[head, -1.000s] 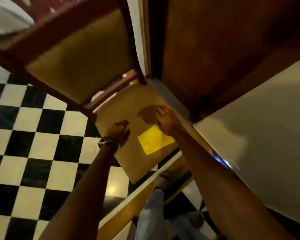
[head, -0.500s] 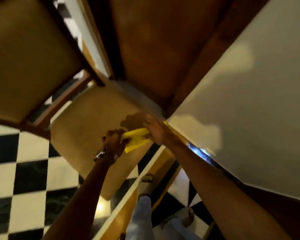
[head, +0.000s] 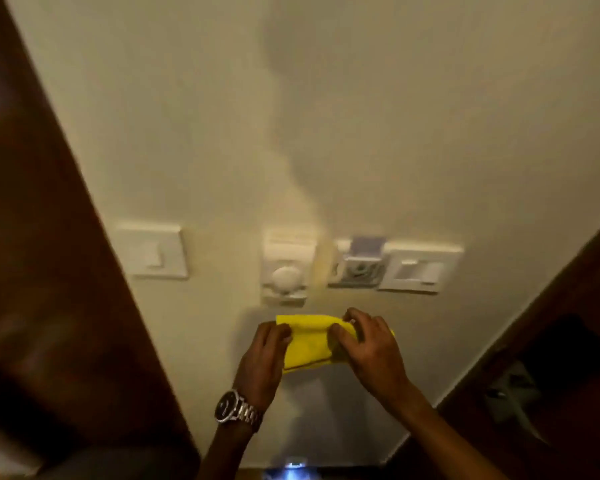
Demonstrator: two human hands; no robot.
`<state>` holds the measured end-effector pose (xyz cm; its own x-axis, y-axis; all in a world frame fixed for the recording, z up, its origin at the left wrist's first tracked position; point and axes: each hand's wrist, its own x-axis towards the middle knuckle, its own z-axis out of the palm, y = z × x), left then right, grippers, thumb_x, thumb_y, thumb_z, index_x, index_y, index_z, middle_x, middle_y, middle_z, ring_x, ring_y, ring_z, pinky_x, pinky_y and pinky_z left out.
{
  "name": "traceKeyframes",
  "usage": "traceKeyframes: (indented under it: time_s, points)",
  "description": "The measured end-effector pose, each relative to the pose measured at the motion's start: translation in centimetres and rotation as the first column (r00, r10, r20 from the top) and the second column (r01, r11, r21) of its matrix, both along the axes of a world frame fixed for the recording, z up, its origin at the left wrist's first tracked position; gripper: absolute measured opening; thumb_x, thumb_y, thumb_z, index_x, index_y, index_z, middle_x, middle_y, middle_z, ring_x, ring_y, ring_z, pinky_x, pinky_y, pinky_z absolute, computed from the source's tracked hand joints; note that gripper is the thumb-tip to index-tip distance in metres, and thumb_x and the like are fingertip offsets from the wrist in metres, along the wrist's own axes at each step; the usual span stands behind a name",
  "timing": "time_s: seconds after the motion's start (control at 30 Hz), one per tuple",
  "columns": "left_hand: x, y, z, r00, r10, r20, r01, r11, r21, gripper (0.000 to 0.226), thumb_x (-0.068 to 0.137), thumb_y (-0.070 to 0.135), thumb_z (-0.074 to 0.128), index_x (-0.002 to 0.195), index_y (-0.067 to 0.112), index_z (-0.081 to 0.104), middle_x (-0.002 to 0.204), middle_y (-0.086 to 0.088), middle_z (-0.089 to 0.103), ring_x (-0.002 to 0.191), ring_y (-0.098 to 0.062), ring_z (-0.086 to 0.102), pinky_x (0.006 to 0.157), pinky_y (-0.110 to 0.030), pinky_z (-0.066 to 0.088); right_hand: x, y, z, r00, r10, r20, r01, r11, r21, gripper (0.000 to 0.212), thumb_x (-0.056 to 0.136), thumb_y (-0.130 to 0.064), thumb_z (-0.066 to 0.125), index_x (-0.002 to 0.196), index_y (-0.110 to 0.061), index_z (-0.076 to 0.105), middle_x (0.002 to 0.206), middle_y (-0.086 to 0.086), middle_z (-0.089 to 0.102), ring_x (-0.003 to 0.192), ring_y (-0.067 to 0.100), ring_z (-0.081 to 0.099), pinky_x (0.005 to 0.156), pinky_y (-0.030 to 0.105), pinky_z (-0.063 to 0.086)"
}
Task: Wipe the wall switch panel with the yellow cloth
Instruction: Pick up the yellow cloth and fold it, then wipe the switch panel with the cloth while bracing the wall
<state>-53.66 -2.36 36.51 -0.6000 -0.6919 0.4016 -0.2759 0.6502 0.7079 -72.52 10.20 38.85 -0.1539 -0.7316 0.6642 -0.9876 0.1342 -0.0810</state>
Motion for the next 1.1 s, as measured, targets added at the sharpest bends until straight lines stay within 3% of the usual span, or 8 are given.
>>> traceKeyframes:
  time_s: [0.13,0.23,0.37,0.47,0.63,0.77,0.93,1.1]
  points:
    - [-4.3,0.8,5.5,0.999,0.023,0.023,-0.014,0.948,-0.319,0.013,0.099,0.009,0.072,0.112,0.006,0.073,0.116,-0.015,0.071,0.091,-0.032,0.073,0.067,-0.034,0.062,-4.3,0.7,3.6,0.975,-0.165,-0.147,0.131,0.967,-0.217,0.039,0.091,-0.018,0.071,0.129,-0.020,0.060,0.120,0.011,0.052,0.097,0.032,0.052,0.077,0.038,0.044]
    - [-4.6,1.0,7.8,0.995,0.069,0.074,-0.035,0.920,-0.391,0.019,0.103,0.022,0.062,0.109,0.006,0.071,0.112,-0.017,0.069,0.081,-0.036,0.072,0.056,-0.039,0.060,-3.5,-0.6,4.8,0.927,-0.290,-0.237,0.229,0.939,-0.255,0.031,0.092,-0.013,0.066,0.123,-0.018,0.071,0.120,0.012,0.057,0.107,0.032,0.052,0.088,0.044,0.043]
    - [-3.9,0.8,9.5,0.976,0.125,0.177,-0.011,0.843,-0.539,0.020,0.092,0.016,0.081,0.108,0.010,0.071,0.094,-0.011,0.061,0.068,-0.033,0.066,0.043,-0.037,0.052,0.0,-1.4,3.2,0.926,-0.369,-0.077,0.353,0.921,-0.163,0.039,0.097,-0.019,0.047,0.128,-0.020,0.071,0.123,0.013,0.065,0.117,0.031,0.050,0.093,0.047,0.038]
    - [-3.2,0.8,12.2,0.984,0.155,0.093,-0.049,0.725,-0.686,0.034,0.098,0.037,0.058,0.109,0.011,0.076,0.080,-0.009,0.055,0.060,-0.029,0.060,0.038,-0.032,0.045,2.1,-1.9,2.3,0.925,-0.365,0.105,0.373,0.925,-0.070,0.051,0.111,-0.031,0.020,0.138,-0.015,0.060,0.135,0.017,0.055,0.124,0.034,0.049,0.099,0.052,0.037]
    - [-5.3,-1.9,22.2,0.967,0.159,-0.199,-0.251,0.463,-0.850,0.043,0.100,0.044,0.060,0.125,0.009,0.069,0.113,-0.016,0.070,0.099,-0.038,0.068,0.077,-0.042,0.058,4.3,-4.0,2.5,0.868,-0.392,0.305,0.417,0.908,-0.020,0.065,0.103,-0.048,0.039,0.148,-0.003,0.051,0.154,0.027,0.046,0.146,0.044,0.036,0.120,0.056,0.026]
    - [-9.2,-6.8,31.6,0.939,0.182,-0.292,-0.335,0.293,-0.896,0.067,0.105,0.051,0.054,0.151,0.003,0.051,0.158,-0.021,0.049,0.148,-0.040,0.044,0.119,-0.057,0.041,3.9,-5.2,1.5,0.861,-0.330,0.387,0.384,0.921,-0.069,0.074,0.101,-0.054,0.040,0.152,-0.001,0.043,0.162,0.025,0.031,0.150,0.045,0.030,0.117,0.058,0.032]
    - [-11.3,-10.7,33.0,0.913,0.257,-0.317,-0.364,0.165,-0.916,0.080,0.107,0.063,0.043,0.166,0.011,0.028,0.171,-0.017,0.028,0.160,-0.039,0.021,0.131,-0.058,0.013,2.1,-4.9,-0.6,0.928,-0.245,0.282,0.306,0.931,-0.199,0.081,0.099,-0.054,0.048,0.161,-0.009,0.021,0.172,0.011,0.006,0.153,0.040,0.024,0.114,0.055,0.036]
    - [-11.6,-11.6,32.2,0.888,0.233,-0.396,-0.431,0.127,-0.893,0.081,0.105,0.065,0.043,0.168,0.017,0.024,0.173,-0.012,0.024,0.163,-0.029,0.006,0.135,-0.050,-0.001,0.5,-5.7,0.3,0.948,-0.251,0.197,0.296,0.922,-0.249,0.077,0.105,-0.058,0.039,0.163,-0.015,0.014,0.173,0.008,0.003,0.160,0.031,0.007,0.124,0.050,0.026]
